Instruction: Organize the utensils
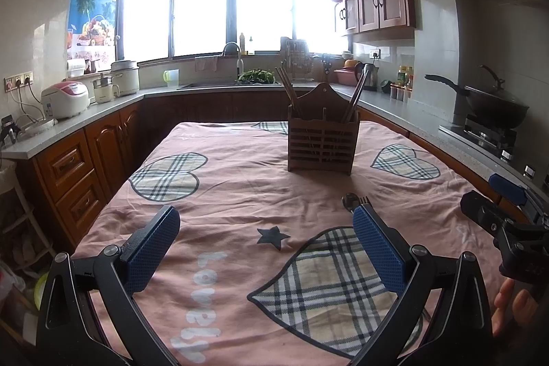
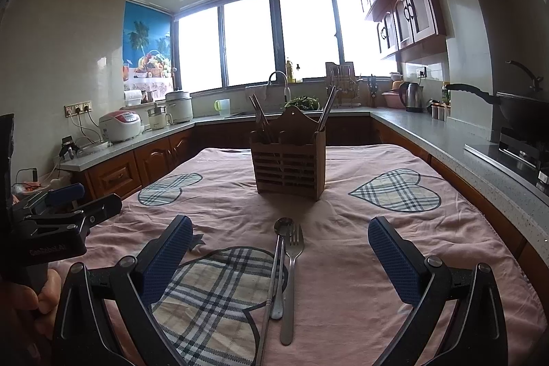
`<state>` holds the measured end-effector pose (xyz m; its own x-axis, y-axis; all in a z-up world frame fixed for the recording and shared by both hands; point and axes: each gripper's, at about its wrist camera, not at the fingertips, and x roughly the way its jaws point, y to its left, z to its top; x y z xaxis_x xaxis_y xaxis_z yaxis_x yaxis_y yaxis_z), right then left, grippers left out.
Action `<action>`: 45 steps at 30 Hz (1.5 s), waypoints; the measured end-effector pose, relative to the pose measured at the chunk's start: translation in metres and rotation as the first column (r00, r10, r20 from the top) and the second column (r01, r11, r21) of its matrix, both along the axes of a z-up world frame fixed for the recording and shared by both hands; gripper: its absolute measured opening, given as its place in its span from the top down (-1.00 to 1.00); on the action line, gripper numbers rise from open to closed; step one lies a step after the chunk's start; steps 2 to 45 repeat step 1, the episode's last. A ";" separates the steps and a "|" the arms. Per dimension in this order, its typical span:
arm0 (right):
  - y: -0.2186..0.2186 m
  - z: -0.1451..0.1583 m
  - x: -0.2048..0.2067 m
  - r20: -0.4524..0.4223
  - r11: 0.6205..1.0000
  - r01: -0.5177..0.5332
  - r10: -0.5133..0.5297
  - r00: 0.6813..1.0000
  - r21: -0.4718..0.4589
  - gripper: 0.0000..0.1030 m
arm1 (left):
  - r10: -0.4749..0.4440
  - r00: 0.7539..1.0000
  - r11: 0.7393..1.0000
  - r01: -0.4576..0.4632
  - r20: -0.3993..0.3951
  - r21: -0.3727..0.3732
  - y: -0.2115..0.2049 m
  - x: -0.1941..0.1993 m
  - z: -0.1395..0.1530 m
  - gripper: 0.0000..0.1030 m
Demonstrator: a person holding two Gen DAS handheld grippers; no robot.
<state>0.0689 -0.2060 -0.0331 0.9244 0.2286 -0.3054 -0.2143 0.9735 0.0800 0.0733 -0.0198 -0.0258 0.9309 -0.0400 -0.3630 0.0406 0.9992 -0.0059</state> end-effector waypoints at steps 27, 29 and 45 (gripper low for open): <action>0.000 0.000 0.001 -0.003 1.000 0.001 -0.001 1.000 0.001 -1.00 | -0.002 1.000 1.000 0.002 -0.001 -0.001 0.000 0.001 0.000 -1.00; 0.000 0.000 0.001 -0.003 1.000 0.001 -0.001 1.000 0.001 -1.00 | -0.002 1.000 1.000 0.002 -0.001 -0.001 0.000 0.001 0.000 -1.00; 0.000 0.000 0.001 -0.003 1.000 0.001 -0.001 1.000 0.001 -1.00 | -0.002 1.000 1.000 0.002 -0.001 -0.001 0.000 0.001 0.000 -1.00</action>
